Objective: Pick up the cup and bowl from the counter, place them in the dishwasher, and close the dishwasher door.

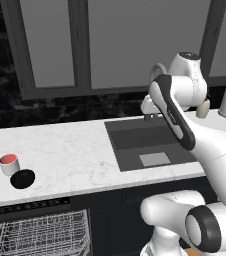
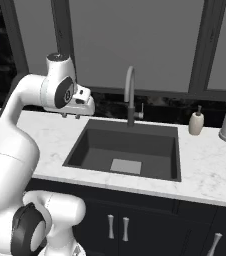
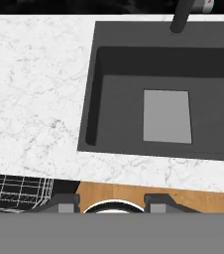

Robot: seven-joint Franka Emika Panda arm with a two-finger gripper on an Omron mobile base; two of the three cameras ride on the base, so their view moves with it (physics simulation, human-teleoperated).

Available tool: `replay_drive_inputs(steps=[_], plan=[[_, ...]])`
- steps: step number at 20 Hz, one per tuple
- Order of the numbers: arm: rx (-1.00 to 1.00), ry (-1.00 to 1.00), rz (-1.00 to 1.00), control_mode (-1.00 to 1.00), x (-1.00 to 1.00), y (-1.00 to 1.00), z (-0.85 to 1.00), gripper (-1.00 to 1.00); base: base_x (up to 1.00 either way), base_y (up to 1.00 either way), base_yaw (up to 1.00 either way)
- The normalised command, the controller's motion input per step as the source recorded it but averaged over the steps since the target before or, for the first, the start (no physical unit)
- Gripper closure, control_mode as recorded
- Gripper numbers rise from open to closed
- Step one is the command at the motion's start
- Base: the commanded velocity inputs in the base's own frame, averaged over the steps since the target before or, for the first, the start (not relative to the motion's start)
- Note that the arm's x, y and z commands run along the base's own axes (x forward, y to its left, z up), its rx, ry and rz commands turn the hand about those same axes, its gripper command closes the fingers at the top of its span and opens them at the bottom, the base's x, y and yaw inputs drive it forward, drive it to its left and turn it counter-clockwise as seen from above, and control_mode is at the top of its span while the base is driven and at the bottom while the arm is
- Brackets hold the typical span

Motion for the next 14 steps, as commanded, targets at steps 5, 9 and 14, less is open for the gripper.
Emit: replay_drive_inputs(steps=[5, 9, 14], plan=[[0.0, -0.01, 0.1, -1.0, -0.42, 0.15, 0.0, -1.0, 0.0, 0.0, 0.0], [0.0, -0.07, 0.23, -1.0, -0.55, 0.66, -0.03, -1.0, 0.0, 0.0, 0.0], [0.0, 0.0, 0.22, -1.0, -0.27, 1.0, 0.0, -1.0, 0.0, 0.0, 0.0]])
